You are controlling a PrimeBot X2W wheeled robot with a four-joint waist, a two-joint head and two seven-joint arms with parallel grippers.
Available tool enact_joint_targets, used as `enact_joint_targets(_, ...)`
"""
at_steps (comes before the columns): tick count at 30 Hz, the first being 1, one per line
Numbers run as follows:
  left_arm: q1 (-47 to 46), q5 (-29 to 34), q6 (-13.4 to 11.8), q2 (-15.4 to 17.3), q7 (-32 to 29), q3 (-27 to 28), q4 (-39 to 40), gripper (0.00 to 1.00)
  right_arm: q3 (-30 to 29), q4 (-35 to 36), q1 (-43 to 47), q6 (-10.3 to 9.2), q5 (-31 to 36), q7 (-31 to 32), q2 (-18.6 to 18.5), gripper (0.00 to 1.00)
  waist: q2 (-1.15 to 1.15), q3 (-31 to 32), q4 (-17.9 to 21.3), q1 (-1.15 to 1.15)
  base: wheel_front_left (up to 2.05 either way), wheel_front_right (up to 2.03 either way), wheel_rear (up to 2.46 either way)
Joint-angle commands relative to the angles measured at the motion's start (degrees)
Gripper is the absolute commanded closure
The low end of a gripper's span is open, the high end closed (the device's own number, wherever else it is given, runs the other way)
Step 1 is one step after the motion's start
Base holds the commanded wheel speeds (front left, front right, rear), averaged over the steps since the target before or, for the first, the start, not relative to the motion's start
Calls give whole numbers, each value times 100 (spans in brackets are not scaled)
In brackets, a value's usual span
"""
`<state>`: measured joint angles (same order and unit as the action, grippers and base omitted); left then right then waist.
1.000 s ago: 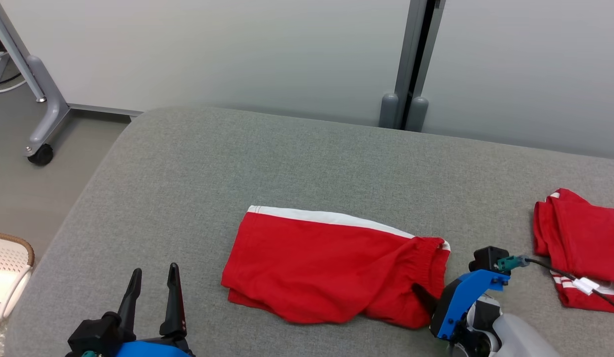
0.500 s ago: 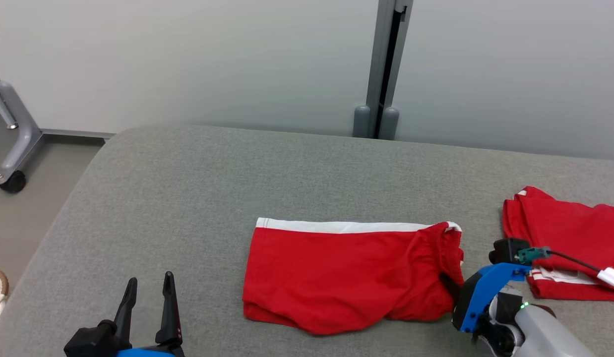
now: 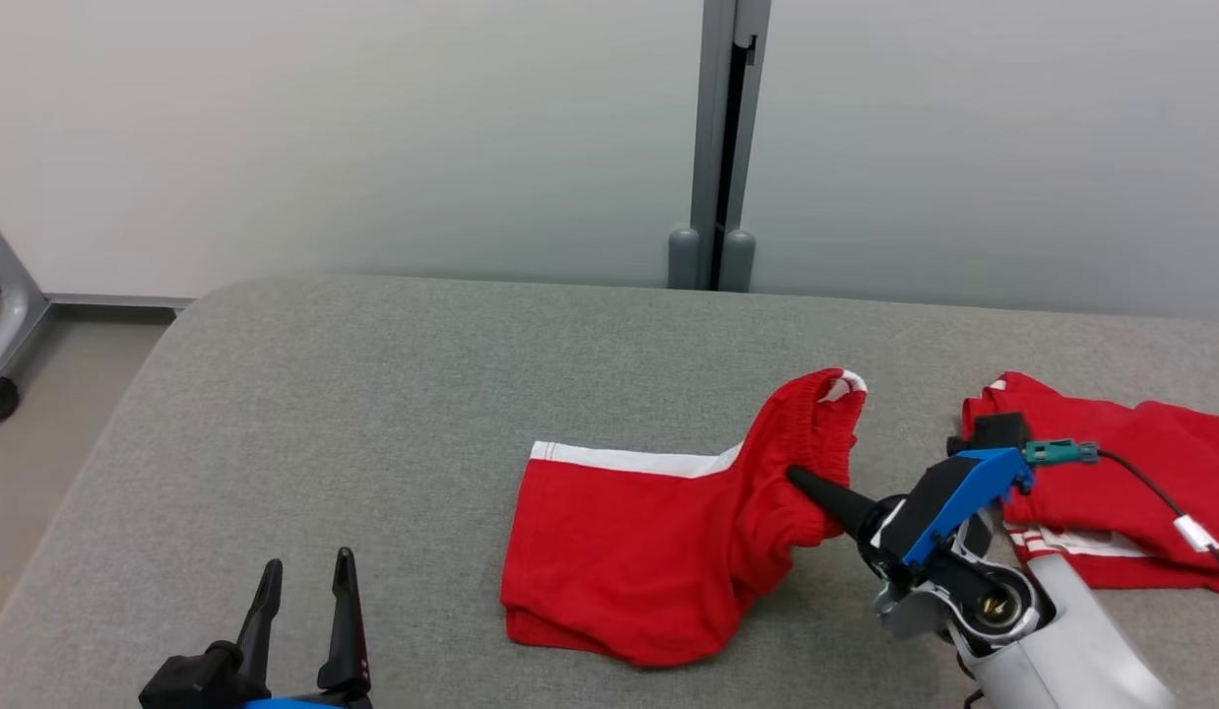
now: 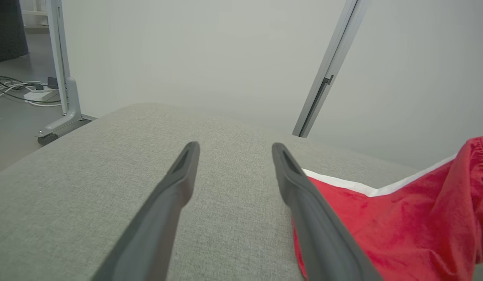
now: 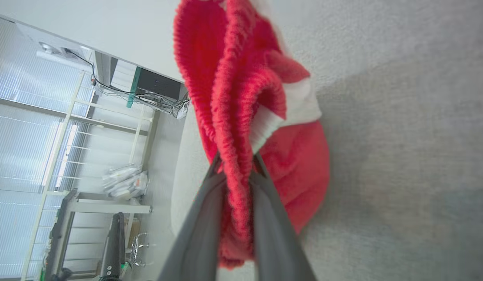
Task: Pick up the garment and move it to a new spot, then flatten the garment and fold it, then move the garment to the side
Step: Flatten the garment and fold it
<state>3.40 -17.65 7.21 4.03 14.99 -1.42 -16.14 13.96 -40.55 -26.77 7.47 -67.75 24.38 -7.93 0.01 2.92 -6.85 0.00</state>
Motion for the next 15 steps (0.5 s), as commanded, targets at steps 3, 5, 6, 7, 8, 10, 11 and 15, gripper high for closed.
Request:
enact_joint_targets(3, -85, -11, 39, 9, 25, -26, -46, 0, -102, -5, 34, 6, -477, 332, 296, 100, -1, -60, -257, 0, 0, 0, 0)
enact_joint_targets(5, -114, -11, 39, 10, 25, -38, -63, 0, -79, -120, -21, 6, -596, 386, 389, 100, -1, -84, -415, 0, 0, 0, 0)
enact_joint_targets(6, -129, -13, 40, 8, 25, -40, -66, 0, -80, -219, -63, 6, -662, 371, 422, 100, -1, -95, -499, 0, 0, 0, 0)
enact_joint_targets(7, -148, -12, 41, 5, 25, -62, -77, 0, -94, -326, -109, 6, -729, 320, 444, 100, -1, -106, -590, 0, 0, 0, 0)
enact_joint_targets(8, -155, -17, 41, 2, 25, -64, -85, 0, -88, -463, -171, 6, -790, 270, 467, 100, -1, -115, -670, 0, 0, 0, 0)
enact_joint_targets(10, -156, -27, 43, -6, 25, -94, -110, 0, -101, -749, -305, 6, -945, 135, 496, 100, -1, -132, -829, 0, 0, 0, 0)
enact_joint_targets(11, -164, -32, 42, -9, 25, -121, -131, 0, -51, -854, -365, 6, -1118, 94, 504, 100, -1, -143, -921, 0, 0, 0, 0)
enact_joint_targets(15, -201, -67, 31, -23, 25, -174, -189, 0, 387, -1236, -552, 9, -1644, -76, 502, 100, -1, -180, -1198, 0, 0, 0, 0)
